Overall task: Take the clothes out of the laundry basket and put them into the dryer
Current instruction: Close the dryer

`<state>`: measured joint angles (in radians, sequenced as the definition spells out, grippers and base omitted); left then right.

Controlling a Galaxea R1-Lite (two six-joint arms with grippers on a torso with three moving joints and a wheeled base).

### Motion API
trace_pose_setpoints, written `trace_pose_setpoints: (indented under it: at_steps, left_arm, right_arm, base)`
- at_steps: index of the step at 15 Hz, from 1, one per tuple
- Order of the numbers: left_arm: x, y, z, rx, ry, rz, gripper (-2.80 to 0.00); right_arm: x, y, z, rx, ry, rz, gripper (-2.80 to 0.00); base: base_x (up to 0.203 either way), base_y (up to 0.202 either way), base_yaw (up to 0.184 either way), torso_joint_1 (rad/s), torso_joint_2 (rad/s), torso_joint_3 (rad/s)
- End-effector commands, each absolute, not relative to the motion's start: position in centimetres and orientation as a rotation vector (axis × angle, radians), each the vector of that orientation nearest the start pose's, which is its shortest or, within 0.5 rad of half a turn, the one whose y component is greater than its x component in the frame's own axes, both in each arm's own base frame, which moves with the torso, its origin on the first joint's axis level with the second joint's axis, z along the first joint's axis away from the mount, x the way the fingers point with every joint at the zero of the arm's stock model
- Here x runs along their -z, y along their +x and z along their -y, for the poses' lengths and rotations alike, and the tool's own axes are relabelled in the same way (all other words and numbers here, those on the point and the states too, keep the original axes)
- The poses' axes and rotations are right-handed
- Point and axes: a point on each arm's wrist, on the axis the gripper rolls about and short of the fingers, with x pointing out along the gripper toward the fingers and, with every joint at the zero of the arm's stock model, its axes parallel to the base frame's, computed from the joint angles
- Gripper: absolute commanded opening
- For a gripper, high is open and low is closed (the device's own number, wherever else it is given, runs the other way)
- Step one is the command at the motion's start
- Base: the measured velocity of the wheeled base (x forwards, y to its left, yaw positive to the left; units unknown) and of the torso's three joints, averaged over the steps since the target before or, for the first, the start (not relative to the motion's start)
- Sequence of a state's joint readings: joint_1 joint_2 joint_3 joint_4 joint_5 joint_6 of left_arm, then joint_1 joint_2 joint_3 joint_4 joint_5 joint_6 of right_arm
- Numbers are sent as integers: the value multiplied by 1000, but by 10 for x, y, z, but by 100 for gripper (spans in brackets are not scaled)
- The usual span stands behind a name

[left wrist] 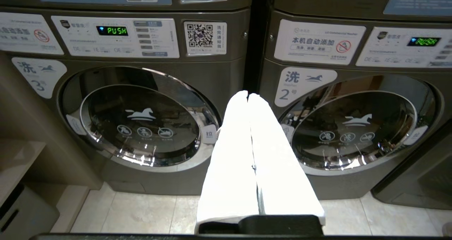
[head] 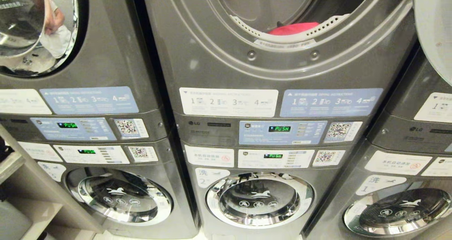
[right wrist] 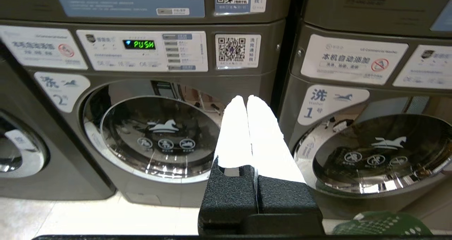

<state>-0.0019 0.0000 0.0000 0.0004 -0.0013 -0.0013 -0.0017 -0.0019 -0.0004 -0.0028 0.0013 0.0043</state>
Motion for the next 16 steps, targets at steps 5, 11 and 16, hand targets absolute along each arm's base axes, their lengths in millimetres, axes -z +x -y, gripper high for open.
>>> trace_pose_setpoints:
  at_steps: [5,11,16]
  left_arm:
    - [-75,-23,0,3,0,2,-280]
    - [-75,-23,0,3,0,2,-280]
    - [-75,-23,0,3,-2,2,-280]
  right_arm:
    - [-76,-23,0,2,9,4,-280]
    - [-76,-23,0,11,11,5,-280]
    - [-76,-23,0,12,11,3,-280]
  base:
    - [-89,0,2,0,-1,2]
    - [0,0,0,0,0,0]
    - [1,-163,4,1,6,1]
